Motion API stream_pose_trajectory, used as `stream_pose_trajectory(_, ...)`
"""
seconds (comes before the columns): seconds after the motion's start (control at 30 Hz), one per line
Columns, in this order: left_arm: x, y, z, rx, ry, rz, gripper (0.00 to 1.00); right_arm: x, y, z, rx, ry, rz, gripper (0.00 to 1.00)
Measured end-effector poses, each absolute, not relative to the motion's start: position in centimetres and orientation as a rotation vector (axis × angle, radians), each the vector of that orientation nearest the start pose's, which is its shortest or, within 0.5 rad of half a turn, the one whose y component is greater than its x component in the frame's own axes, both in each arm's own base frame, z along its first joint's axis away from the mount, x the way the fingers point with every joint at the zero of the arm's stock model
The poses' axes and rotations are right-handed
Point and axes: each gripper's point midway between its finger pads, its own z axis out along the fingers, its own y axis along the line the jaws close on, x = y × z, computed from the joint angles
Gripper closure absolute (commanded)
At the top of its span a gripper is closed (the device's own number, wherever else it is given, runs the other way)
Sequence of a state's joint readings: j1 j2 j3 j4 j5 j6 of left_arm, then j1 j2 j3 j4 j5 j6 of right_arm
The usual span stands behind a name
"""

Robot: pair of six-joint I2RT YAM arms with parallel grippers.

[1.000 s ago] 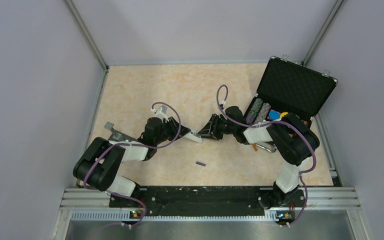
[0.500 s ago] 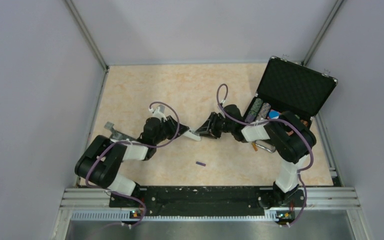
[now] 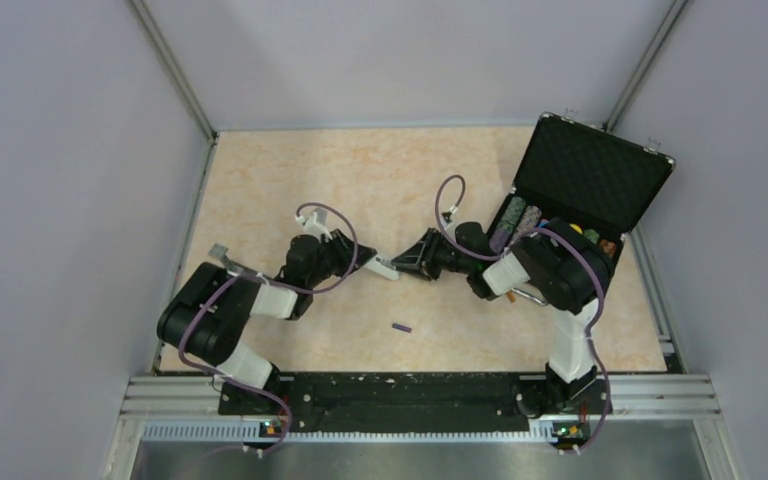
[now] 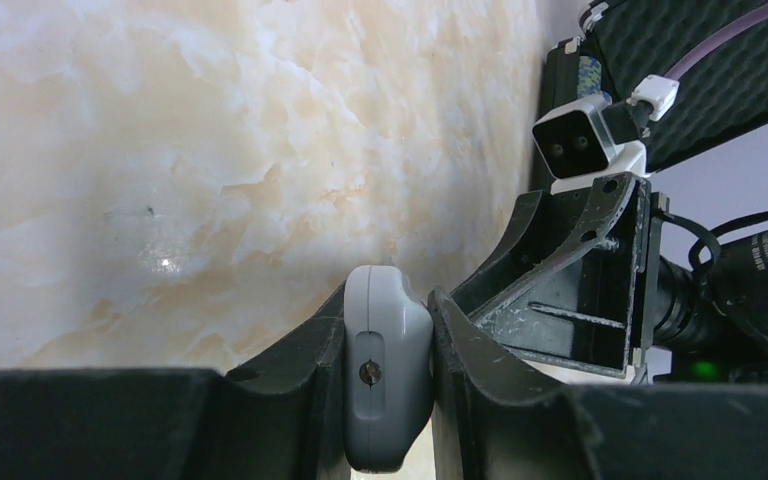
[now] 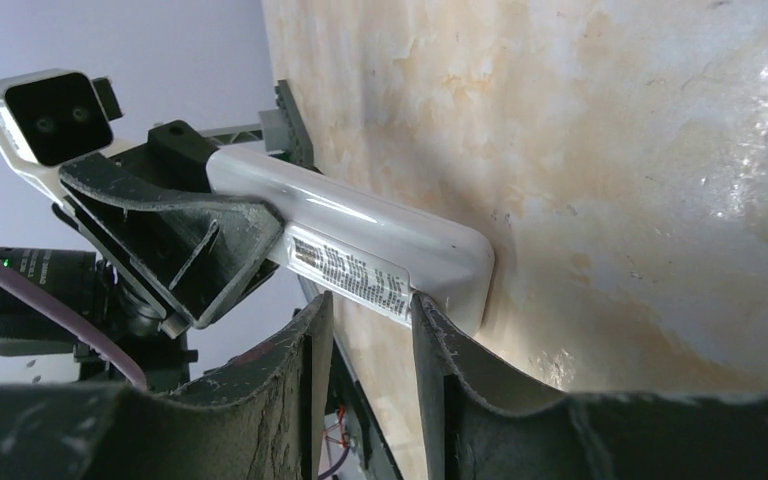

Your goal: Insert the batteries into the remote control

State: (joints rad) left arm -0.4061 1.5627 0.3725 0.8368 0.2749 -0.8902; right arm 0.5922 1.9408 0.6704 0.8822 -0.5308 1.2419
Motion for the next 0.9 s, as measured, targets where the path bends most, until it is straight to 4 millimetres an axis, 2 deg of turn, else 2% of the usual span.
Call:
stream_pose_trajectory(0.53,32.6,-21.9,6.9,-0.294,2.044,-1.054,1.0,29.2,34.6,5.6,0.333,2.154,1.751,0.68)
stream_pose_trajectory(0.9,33.0,-21.9,7.1,-0.297,2.1,-0.966,1.0,29.3,34.6,5.9,0.355,2.14,1.769,0.68)
